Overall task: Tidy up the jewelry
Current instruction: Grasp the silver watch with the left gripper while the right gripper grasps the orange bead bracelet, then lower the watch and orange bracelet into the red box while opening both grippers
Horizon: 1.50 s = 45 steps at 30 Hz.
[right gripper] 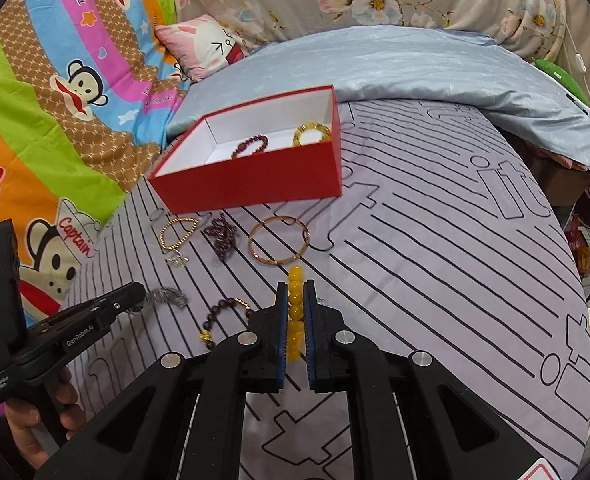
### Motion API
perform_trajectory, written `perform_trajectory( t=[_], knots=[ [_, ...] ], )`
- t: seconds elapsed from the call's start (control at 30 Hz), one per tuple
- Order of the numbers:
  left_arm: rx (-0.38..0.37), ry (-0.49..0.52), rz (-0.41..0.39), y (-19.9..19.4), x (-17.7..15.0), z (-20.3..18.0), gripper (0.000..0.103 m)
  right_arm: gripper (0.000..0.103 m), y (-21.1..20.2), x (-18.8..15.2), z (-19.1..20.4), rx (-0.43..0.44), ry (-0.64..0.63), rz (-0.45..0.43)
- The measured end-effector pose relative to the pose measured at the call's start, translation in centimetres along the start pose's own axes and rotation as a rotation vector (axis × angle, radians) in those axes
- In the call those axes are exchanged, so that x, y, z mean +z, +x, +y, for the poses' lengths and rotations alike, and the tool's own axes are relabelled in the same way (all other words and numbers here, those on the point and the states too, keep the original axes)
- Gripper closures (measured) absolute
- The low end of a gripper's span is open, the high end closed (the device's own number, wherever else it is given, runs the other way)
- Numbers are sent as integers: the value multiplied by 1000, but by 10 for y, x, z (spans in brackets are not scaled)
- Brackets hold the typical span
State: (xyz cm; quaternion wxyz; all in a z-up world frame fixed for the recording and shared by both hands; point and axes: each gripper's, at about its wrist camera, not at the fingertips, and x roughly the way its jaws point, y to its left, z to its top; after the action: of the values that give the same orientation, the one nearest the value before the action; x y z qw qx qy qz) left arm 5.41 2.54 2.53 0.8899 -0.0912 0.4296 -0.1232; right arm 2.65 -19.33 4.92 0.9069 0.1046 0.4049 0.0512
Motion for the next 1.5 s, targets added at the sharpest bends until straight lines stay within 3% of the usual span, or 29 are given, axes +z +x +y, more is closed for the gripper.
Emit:
perform_trajectory(
  t=[0.3, 0.6, 0.93, 1.2, 1.5],
  knots=[
    [-93, -21, -8, -19, 16, -9, 94, 96, -18, 13, 6, 24, -3, -42],
    [-122, 23, -44, -37, 47, -24, 94, 96, -22, 38, 6, 57, 10, -67],
    [-189, 70, -157, -51, 126, -44, 94, 96, -18, 113, 16, 97, -20, -155],
    [-169, 86, -175, -10, 184, -51, 94, 96, 32, 165, 14, 128, 21, -143],
    [-163, 48, -58, 68, 194, -39, 94, 96, 109, 173, 14, 137, 37, -16]
  ],
)
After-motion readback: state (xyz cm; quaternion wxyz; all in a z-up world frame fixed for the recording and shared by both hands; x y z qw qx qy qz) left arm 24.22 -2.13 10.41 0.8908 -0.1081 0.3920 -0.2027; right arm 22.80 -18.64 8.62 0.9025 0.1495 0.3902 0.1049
